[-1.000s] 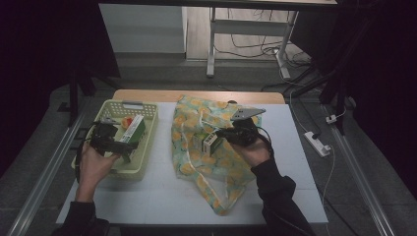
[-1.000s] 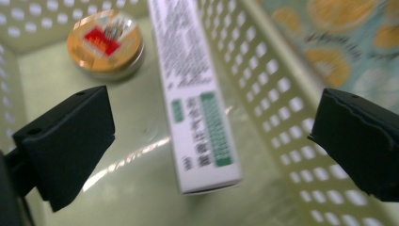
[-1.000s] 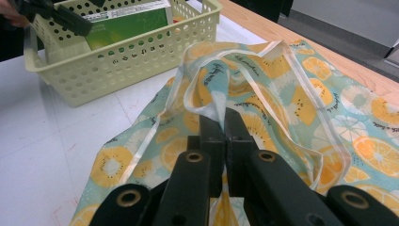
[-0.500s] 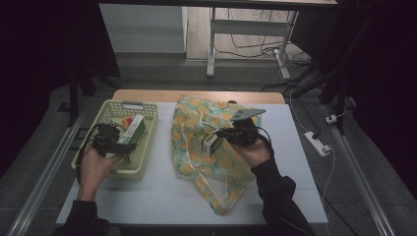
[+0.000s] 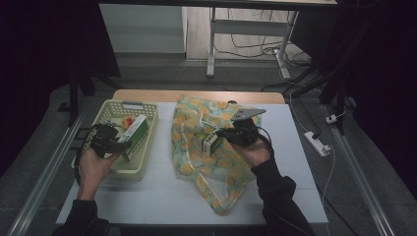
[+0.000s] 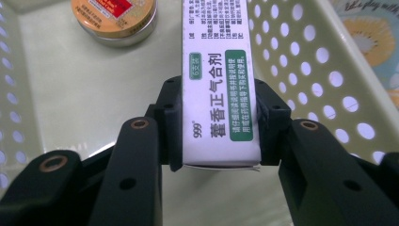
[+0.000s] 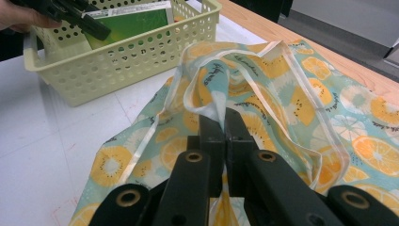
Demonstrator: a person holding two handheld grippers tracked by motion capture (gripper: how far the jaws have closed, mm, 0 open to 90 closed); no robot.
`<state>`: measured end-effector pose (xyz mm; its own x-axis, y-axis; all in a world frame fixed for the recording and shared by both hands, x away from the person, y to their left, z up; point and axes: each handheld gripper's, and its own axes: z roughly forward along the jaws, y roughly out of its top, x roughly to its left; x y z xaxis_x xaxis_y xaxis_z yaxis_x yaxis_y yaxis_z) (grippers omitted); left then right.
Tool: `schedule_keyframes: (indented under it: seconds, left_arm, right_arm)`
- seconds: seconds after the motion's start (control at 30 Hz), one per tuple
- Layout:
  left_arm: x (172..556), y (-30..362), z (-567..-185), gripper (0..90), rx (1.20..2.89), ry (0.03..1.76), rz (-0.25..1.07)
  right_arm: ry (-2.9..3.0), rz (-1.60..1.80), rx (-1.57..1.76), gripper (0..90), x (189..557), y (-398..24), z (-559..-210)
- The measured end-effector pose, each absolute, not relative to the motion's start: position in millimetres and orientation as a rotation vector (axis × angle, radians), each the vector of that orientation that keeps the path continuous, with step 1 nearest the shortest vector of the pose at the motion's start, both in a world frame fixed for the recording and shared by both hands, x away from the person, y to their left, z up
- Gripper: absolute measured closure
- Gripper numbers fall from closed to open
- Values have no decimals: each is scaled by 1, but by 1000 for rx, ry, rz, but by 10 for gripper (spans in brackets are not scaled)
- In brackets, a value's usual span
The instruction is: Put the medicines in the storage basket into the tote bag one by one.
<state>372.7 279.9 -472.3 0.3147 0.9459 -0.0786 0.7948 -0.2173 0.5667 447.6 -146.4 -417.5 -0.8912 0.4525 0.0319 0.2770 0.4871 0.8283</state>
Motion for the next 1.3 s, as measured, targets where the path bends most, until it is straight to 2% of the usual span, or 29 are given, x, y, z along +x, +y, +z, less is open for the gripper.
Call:
schedule_keyframes:
  seconds: [0.37,0.77,1.3]
  left_arm:
    - [363,295,-455,622,2012,1475,404]
    - [349,294,-428,622,1951,1364,417]
    - [337,257,-405,622,2001,1177,361]
  right_arm:
    - [2531,1369,630,892,448,-148,-416]
    - [2530,1375,631,892,448,-148,-415]
    - [2523,1374,646,893,449,-151,-414]
